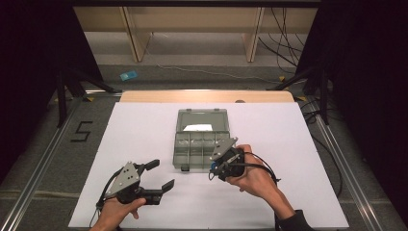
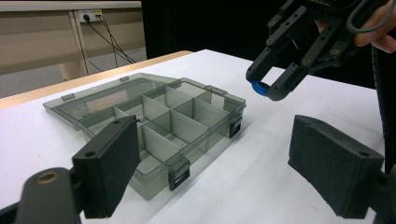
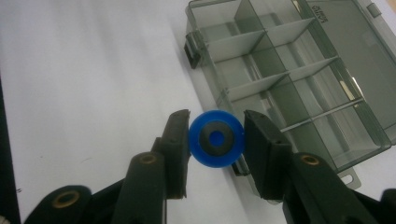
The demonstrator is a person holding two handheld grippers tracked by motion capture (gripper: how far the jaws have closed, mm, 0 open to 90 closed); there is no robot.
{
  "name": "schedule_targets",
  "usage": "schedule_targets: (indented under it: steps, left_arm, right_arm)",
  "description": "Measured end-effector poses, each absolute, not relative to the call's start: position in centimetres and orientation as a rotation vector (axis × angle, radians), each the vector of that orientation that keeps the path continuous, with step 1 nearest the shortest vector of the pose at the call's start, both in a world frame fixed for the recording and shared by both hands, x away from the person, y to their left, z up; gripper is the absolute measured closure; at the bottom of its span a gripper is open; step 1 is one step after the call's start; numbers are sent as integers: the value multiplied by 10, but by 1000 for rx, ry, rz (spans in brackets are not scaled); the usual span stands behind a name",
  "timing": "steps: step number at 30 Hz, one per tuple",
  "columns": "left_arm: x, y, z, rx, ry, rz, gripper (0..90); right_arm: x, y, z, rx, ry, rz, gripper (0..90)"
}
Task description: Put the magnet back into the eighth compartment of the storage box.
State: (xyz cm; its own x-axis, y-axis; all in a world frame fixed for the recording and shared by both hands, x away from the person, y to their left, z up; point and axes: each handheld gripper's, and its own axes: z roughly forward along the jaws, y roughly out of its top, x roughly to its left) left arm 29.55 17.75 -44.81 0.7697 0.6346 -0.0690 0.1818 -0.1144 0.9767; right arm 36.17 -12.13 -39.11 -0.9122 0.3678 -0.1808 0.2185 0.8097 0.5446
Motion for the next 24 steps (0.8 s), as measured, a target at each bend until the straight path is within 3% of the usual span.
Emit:
schedule_targets:
  steps: [24]
  left_arm:
    - [296, 178, -448, 1671, 654, 437, 162]
  right_arm:
    - [390, -124, -393, 511, 2682, 768, 627]
